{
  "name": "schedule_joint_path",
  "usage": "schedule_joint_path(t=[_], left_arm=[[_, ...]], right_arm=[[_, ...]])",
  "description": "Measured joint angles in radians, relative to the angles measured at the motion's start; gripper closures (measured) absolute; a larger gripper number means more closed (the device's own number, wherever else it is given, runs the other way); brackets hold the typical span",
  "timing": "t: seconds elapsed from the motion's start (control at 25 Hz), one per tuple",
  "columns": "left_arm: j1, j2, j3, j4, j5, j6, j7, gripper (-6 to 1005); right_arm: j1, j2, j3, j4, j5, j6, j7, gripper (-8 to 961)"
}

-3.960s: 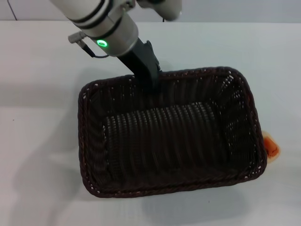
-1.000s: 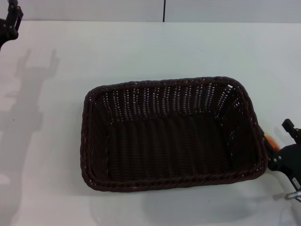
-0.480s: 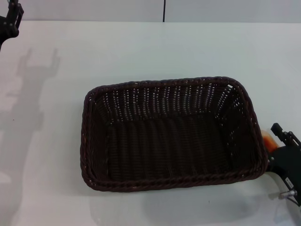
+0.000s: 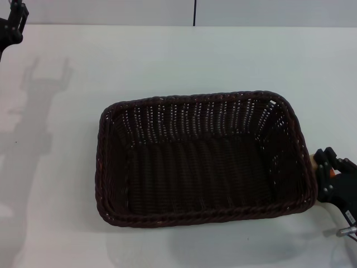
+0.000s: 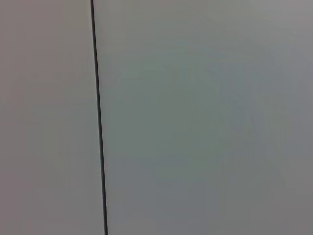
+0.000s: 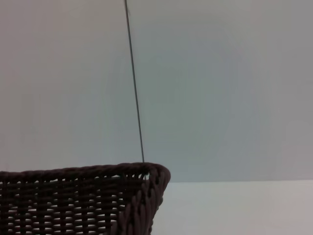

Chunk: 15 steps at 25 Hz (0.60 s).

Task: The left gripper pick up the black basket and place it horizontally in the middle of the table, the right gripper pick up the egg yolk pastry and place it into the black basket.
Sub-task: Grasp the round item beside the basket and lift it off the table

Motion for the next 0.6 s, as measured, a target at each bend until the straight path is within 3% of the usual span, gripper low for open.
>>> schedule_joint_path(t=[0.32,0.6], left_arm=[[-0.002,0.001,0.0,0.0,0.0,0.002,-0.001,270],[-0.002,0.001,0.0,0.0,-0.001,0.002,-0.001,269]], right_arm=[[-0.004,-0.002,0.001,-0.003,0.004,-0.003,-0.001,937],[-0.029,0.0,0.016,0.005,0.004,-0.077,-0.046,926]])
